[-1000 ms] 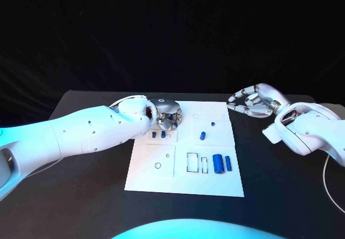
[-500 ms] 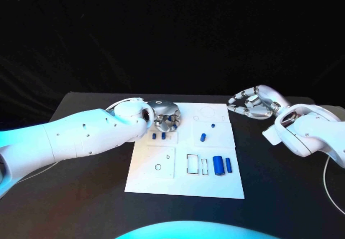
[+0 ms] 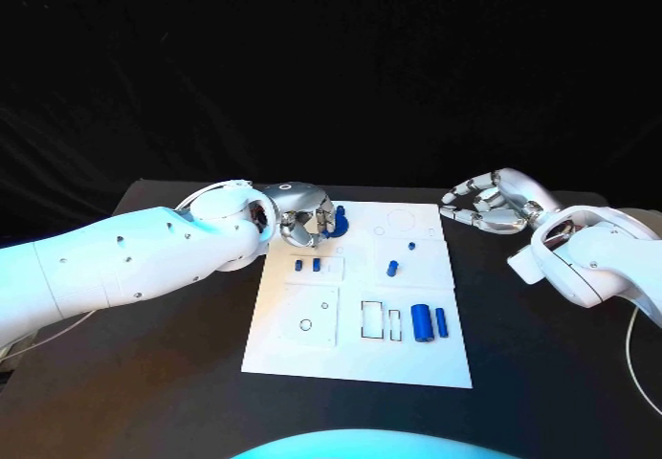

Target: Assemble the parts on the task board

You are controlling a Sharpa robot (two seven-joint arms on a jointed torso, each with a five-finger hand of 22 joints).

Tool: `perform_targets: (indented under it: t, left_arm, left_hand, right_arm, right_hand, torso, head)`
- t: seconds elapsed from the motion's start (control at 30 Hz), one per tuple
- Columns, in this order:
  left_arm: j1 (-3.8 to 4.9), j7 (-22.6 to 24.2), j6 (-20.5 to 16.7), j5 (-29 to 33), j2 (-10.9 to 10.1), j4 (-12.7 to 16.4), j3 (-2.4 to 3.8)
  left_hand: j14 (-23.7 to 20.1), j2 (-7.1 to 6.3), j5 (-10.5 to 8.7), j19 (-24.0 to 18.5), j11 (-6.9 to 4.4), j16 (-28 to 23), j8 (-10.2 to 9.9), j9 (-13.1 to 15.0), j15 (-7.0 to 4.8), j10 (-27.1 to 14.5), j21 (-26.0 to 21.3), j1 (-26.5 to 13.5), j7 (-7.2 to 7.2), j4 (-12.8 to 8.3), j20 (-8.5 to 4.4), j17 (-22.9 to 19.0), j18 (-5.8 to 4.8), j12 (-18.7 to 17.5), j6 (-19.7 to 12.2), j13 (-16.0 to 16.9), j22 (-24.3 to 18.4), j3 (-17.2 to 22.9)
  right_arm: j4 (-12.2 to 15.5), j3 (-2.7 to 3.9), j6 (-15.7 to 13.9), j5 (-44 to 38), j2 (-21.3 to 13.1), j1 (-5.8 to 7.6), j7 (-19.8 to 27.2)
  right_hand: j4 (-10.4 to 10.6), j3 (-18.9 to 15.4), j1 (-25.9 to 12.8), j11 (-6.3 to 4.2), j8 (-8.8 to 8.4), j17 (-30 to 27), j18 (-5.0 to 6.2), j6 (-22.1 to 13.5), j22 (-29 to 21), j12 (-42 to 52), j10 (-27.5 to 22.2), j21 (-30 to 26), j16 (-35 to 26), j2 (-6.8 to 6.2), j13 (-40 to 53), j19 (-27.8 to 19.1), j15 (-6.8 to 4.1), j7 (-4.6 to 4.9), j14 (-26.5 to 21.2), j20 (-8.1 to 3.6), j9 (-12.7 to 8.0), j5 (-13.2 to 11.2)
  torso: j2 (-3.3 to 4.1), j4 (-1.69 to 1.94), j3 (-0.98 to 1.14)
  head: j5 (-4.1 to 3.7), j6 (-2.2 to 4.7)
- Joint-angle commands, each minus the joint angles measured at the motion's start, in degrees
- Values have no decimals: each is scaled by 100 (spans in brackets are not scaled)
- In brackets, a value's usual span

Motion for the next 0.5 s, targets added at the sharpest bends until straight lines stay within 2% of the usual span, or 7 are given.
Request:
perform_targets:
  t: [0.03, 0.2, 0.3, 0.5]
  left_arm:
    - [6, -14, 119, 187, -88, 78, 12]
    - [3, -22, 259, 243, -182, 41, 17]
    - [-8, -16, 302, 255, -176, -24, 9]
    - [-54, -6, 333, 261, -126, -137, -9]
  left_hand:
    - [45, -16, -34, 15, 6, 16, -21, 7, 0, 50, 28, -70, -12, -6, 22, -8, -68, -28, 45, -6, -2, -17]
    - [42, -20, -35, 12, 6, 13, -26, 8, 1, 61, 25, -78, -12, -5, 23, -17, -67, -39, 50, -8, -5, -22]
    - [43, -20, -35, 12, 6, 15, -27, 9, 1, 65, 25, -81, -11, -5, 23, -14, -67, -42, 52, -9, -5, -23]
    - [40, -20, -35, 8, 5, 12, -28, 10, 0, 71, 20, -82, -11, -5, 23, -22, -66, -47, 55, -9, -12, -25]
  right_arm:
    - [-3, 0, 38, -18, -1, -4, 35]
    - [-10, 0, 37, -18, 5, -5, 36]
    - [-12, 0, 38, -18, 12, -6, 38]
    - [-15, 0, 39, -18, 18, -12, 42]
  right_hand:
    - [18, 17, -37, -23, 21, 691, 60, -22, 1305, -21, -21, -32, -28, 25, 762, 377, -46, -2, 414, -41, 8, 18]
    - [18, 17, -37, -23, 21, 691, 60, -22, 1305, -21, -21, -32, -28, 25, 762, 377, -46, -2, 414, -41, 8, 18]
    - [18, 17, -37, -23, 21, 691, 60, -22, 1305, -21, -21, -32, -28, 25, 762, 377, -46, -2, 414, -41, 8, 18]
    - [18, 17, -37, -23, 21, 691, 60, -22, 1305, -21, -21, -32, -28, 25, 762, 377, -46, -2, 414, -41, 8, 18]
  torso:
    - [8, 0, -2]
    - [14, -1, -1]
    - [13, -8, -8]
    - [13, -17, -6]
  head:
    - [2, -8]
    - [22, -28]
    - [27, -33]
    - [34, -53]
